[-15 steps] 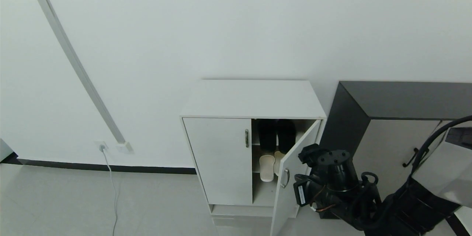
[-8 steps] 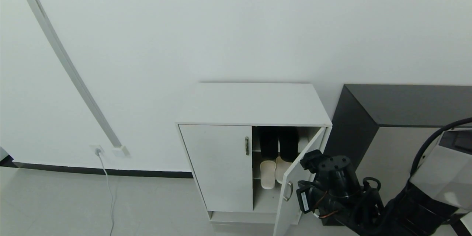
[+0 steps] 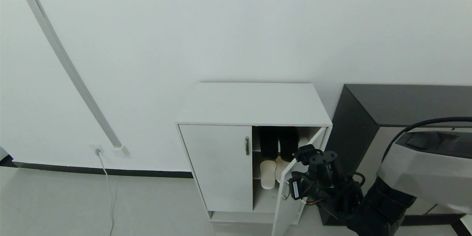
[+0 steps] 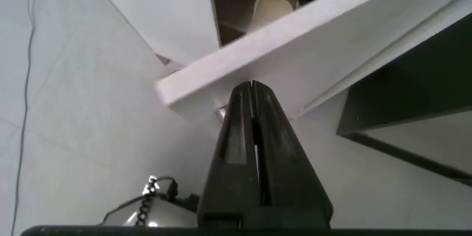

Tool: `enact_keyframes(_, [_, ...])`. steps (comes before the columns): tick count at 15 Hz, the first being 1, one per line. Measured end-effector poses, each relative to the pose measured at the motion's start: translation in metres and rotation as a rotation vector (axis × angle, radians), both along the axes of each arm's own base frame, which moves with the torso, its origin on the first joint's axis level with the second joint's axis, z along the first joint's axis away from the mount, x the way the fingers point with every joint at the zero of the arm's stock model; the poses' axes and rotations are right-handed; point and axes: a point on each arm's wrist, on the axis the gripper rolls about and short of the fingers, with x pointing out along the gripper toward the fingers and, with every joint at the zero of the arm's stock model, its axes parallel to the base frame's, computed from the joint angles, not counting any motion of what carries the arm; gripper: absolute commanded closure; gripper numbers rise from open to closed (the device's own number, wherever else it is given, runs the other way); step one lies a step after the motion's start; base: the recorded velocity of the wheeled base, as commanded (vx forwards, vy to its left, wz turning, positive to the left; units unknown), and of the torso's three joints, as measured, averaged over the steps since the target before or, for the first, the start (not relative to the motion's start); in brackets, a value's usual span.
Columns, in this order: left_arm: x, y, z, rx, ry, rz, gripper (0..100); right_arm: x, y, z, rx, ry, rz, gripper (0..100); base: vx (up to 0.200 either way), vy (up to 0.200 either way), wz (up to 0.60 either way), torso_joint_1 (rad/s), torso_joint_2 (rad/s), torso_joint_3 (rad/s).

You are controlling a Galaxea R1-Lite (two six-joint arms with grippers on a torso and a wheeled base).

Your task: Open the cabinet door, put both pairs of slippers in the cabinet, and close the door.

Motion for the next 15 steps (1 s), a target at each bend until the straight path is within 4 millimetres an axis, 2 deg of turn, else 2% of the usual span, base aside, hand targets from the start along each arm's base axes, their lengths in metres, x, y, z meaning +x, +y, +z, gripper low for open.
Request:
enact_keyframes(5, [0.000, 0.000, 0.000, 0.000, 0.000, 0.000, 100, 0.024, 0.007, -0.014, 0.012, -0.015, -0.016, 100, 0.000, 0.000, 0.00, 0.000, 0.00, 0.000])
enact_keyframes(15, [0.000, 0.000, 0.000, -0.001, 0.000, 0.001, 100, 0.082, 0.015, -0.026, 0.072, -0.096, -0.064, 100, 0.000, 0.000, 0.00, 0.000, 0.00, 0.000])
